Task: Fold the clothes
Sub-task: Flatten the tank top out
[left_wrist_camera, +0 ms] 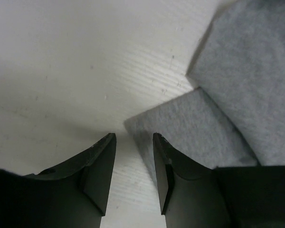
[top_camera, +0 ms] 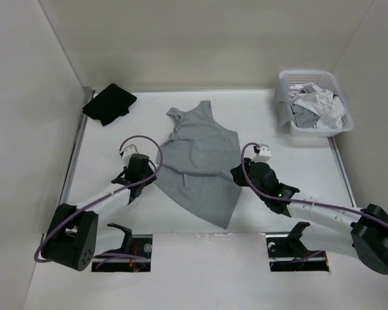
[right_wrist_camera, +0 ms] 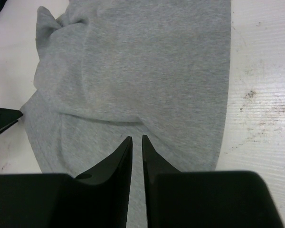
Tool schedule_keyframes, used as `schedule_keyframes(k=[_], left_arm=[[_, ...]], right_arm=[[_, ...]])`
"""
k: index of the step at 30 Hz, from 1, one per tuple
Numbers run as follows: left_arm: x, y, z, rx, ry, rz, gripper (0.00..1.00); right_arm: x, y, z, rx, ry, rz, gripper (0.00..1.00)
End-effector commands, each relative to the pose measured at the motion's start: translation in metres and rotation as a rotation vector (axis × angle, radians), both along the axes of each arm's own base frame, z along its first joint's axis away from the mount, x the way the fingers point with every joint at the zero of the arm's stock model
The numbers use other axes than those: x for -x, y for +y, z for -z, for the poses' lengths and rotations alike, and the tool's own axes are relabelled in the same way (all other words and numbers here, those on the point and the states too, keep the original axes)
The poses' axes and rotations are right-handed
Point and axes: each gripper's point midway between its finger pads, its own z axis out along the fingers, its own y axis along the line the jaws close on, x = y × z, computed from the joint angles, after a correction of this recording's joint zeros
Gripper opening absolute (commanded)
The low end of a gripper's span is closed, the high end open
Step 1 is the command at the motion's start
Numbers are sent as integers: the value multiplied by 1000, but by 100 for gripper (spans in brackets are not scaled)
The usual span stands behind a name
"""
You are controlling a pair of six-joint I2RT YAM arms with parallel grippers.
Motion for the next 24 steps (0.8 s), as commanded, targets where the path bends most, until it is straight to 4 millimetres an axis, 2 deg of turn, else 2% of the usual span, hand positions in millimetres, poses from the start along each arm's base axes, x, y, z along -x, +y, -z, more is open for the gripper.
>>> schedule_keyframes(k=[1,7,16,18,20,24], left_arm=[[-18,-6,-10,18,-57,21,36],[-16,-3,0,-9,-16,25,31],[-19,-4,2,-15,-6,31,10],[-21,-5,-5,-5,-25,29,7],[-21,-8,-16,1,-53,35,4],[-16,-15,-45,34,-124,42,2]], right_arm=[[-3,7,-9,-33,-46,-3,18],[-2,13,-7,-32,-42,-18,18],[3,12,-22,-65,-75,-15,22],[5,10,-20,-65,-67,-9,27],[12,8,-9,-56,-17,-3,36],[44,14,18,57,133,-69,48]])
